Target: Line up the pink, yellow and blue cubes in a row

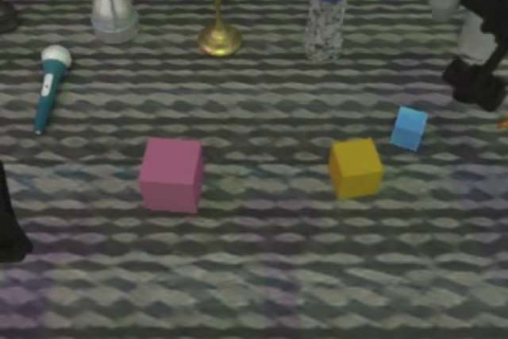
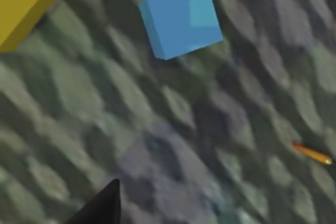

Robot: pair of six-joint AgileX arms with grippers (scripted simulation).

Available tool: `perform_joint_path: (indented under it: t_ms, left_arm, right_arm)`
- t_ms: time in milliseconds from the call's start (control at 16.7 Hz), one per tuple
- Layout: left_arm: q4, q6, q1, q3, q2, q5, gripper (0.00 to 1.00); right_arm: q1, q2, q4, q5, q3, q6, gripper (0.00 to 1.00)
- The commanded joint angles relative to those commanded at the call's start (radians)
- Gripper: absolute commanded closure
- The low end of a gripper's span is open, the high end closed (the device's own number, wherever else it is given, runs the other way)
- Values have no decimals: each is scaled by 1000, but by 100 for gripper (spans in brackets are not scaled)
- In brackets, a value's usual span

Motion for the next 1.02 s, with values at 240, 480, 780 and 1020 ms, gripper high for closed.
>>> perform_joint_path:
  t_ms: [240, 480, 780, 1020]
  left_arm:
    - [0, 0, 0, 0, 0, 0, 0]
    - [0, 0, 0, 0, 0, 0, 0]
    - [0, 0, 0, 0, 0, 0, 0]
    - [0, 0, 0, 0, 0, 0, 0]
  right_arm:
    - [34, 323, -174, 1, 303, -128, 0]
    - [56, 528, -276, 2, 507, -209, 0]
    - [62, 576, -303, 3, 560, -232, 0]
    - [59, 579, -284, 3, 542, -232, 0]
